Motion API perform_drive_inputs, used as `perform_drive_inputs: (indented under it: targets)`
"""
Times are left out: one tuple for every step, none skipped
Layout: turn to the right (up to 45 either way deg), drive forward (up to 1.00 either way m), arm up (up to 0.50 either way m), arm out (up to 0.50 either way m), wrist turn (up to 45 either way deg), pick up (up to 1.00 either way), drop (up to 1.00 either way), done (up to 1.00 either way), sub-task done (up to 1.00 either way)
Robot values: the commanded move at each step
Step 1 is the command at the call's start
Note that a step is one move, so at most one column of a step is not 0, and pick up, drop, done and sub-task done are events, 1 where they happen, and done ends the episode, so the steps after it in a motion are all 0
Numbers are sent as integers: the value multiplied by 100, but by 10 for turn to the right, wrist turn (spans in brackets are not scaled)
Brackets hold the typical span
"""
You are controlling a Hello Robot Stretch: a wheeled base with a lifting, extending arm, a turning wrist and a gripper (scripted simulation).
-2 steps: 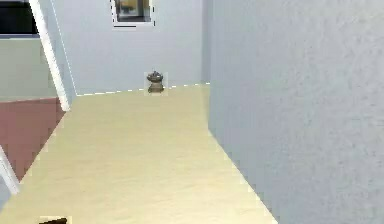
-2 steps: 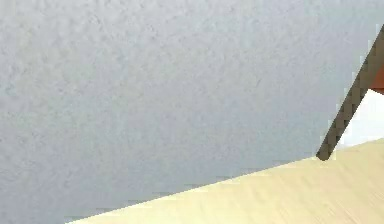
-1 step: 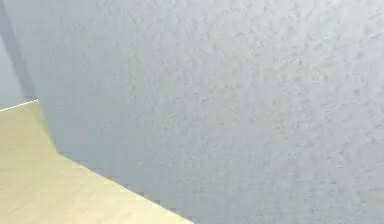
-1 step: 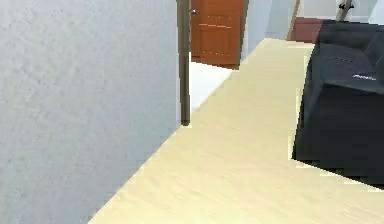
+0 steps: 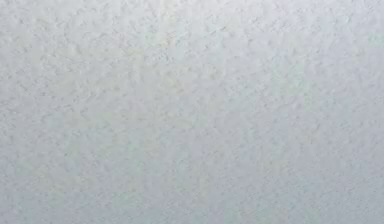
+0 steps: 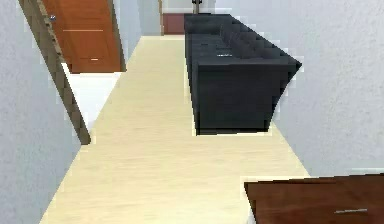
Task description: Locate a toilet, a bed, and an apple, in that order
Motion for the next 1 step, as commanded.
perform_drive_inputs:
  targets:
    - [0,15,0,0,0,0,0,0,0]
